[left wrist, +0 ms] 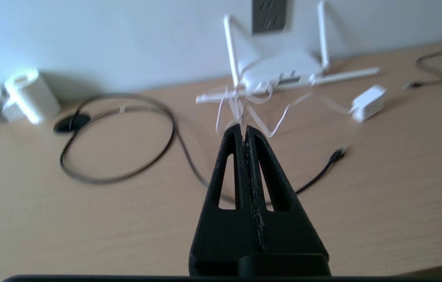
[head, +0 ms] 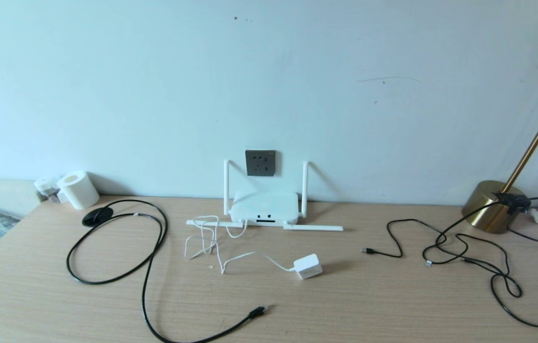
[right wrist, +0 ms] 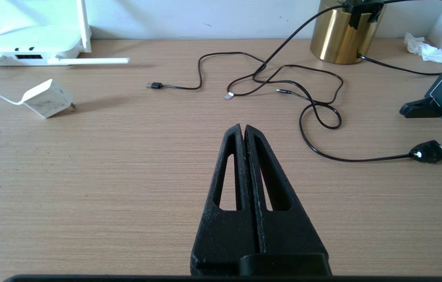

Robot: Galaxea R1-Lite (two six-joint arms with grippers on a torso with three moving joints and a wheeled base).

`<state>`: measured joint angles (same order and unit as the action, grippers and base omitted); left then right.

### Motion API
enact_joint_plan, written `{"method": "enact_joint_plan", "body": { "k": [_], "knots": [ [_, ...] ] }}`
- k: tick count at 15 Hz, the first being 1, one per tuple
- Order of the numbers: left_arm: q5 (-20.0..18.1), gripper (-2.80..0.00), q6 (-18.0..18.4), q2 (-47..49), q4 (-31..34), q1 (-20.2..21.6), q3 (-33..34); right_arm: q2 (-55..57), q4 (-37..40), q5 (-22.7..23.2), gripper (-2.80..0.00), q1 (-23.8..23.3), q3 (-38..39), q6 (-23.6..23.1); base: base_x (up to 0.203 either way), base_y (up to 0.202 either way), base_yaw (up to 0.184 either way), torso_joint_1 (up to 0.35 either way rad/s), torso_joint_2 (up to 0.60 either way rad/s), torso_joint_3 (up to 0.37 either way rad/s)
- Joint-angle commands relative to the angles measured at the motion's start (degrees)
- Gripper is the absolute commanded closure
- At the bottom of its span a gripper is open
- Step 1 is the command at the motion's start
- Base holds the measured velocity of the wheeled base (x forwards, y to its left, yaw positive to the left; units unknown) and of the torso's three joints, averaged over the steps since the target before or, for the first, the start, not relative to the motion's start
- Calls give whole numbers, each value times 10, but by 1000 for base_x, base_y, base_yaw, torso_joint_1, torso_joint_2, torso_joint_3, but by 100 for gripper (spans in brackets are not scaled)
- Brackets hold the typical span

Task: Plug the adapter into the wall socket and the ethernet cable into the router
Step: Pick up plug

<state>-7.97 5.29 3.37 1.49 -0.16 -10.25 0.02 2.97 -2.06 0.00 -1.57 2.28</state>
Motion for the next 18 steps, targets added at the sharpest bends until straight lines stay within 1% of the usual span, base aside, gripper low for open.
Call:
{"method": "enact_joint_plan", "body": {
  "k": [1, 4, 6, 7, 8, 9, 11, 12, 13, 14, 15, 16, 18],
  "knots": [
    [-44, 0, -1, 118, 0, -4, -79, 0, 0, 0, 0, 0, 0, 0, 0, 0, 0, 0, 0, 0],
    [-129, 0, -2, 308, -6, -16, -148, 0, 0, 0, 0, 0, 0, 0, 0, 0, 0, 0, 0, 0],
    [-170, 0, -1, 444, -32, -43, -192, -1, 0, 0, 0, 0, 0, 0, 0, 0, 0, 0, 0, 0],
    [-184, 0, 1, 509, -49, -71, -216, 0, 0, 0, 0, 0, 0, 0, 0, 0, 0, 0, 0, 0],
    [-192, 0, 8, 564, -63, -118, -244, 0, 0, 0, 0, 0, 0, 0, 0, 0, 0, 0, 0, 0],
    [-198, 0, 17, 610, -73, -175, -272, -1, 0, 0, 0, 0, 0, 0, 0, 0, 0, 0, 0, 0],
    [-205, 0, 27, 689, -85, -260, -314, -1, 0, 0, 0, 0, 0, 0, 0, 0, 0, 0, 0, 0],
    [-207, 0, 30, 730, -88, -290, -334, 0, 0, 0, 0, 0, 0, 0, 0, 0, 0, 0, 0, 0],
    [-207, 0, 33, 769, -90, -310, -350, 0, 0, 0, 0, 0, 0, 0, 0, 0, 0, 0, 0, 0],
    [-205, -280, 45, 810, -92, -325, -365, -1, 0, 0, 0, 0, 0, 0, 0, 0, 0, 0, 0, 0],
    [-196, -280, 73, 848, -95, -333, -379, 0, 0, 0, 0, 0, 0, 0, 0, 0, 0, 0, 0, 0],
    [-179, -280, 103, 882, -96, -339, -394, -1, 0, 0, 0, 0, 0, 0, 0, 0, 0, 0, 0, 0],
    [-139, -280, 141, 945, -105, -357, -424, -1, 0, 0, 0, 0, 0, 0, 0, 0, 0, 0, 0, 0]
  ]
}}
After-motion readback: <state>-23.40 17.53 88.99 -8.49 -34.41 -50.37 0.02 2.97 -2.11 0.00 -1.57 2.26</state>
